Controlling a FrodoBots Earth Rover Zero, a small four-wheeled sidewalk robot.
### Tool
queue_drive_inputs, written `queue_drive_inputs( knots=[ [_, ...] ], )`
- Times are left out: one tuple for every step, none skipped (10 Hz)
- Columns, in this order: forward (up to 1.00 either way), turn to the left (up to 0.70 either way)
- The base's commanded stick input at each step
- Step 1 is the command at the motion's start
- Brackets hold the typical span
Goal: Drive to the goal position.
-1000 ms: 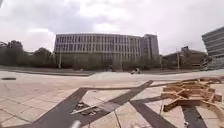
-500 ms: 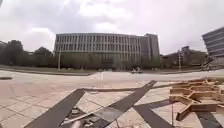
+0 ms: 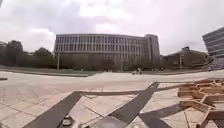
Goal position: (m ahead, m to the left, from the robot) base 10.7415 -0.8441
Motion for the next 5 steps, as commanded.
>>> queue_drive_inputs(
  knots=[
    [0.70, 0.02],
    [0.70, 0.02],
    [0.70, 0.02],
    [0.70, 0.02],
    [0.70, 0.02]
  ],
)
